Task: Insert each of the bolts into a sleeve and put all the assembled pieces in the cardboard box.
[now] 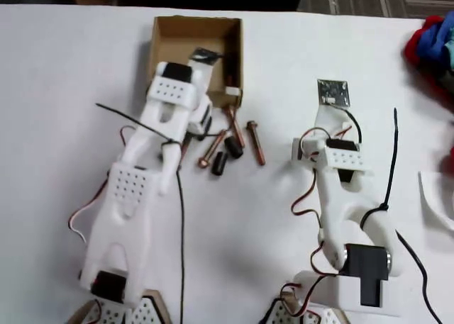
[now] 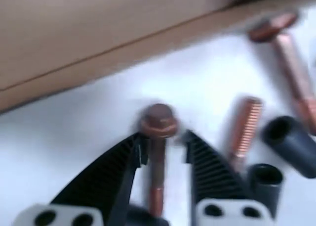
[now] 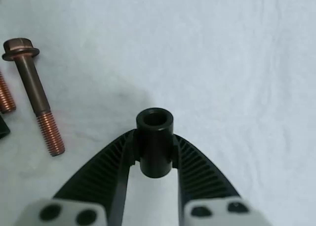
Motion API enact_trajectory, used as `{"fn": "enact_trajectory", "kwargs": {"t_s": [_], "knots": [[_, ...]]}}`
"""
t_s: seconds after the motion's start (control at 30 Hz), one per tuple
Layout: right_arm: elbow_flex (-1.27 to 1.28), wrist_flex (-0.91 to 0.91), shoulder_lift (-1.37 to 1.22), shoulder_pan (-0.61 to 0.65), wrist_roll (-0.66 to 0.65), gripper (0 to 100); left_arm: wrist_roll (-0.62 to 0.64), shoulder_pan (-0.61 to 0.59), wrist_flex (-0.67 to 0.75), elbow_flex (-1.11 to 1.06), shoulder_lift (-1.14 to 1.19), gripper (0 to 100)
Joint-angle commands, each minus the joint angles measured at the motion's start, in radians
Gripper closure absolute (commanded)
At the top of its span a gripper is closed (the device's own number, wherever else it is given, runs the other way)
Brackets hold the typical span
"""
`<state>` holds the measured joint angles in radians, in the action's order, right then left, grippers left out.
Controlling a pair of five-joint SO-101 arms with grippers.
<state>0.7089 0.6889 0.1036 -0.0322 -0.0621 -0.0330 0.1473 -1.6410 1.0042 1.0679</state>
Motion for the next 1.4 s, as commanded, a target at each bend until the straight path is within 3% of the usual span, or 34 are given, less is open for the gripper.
{"fn": "enact_trajectory", "kwargs": {"t_s": [0.0,0.17,0.4,0.67,0.97,1.37], "knots": [[-0.003,-0.015,0.045,0.01,0.008,97.8,-0.012,-0.012,-0.002,0.004,0.0,96],[-0.003,-0.015,0.045,0.008,0.008,97.8,-0.012,-0.012,-0.021,0.022,-0.028,97],[-0.002,-0.015,0.051,0.007,0.008,97.8,-0.006,-0.018,-0.146,0.214,-0.196,97],[0.015,-0.044,0.056,0.005,0.002,97.8,0.097,0.023,-0.144,0.108,-0.428,97],[0.015,-0.051,0.056,0.001,0.0,97.8,0.092,0.133,-0.117,0.076,-0.683,97],[0.015,-0.051,0.056,0.004,0.0,97.8,0.071,0.13,-0.114,0.07,-0.919,97]]}}
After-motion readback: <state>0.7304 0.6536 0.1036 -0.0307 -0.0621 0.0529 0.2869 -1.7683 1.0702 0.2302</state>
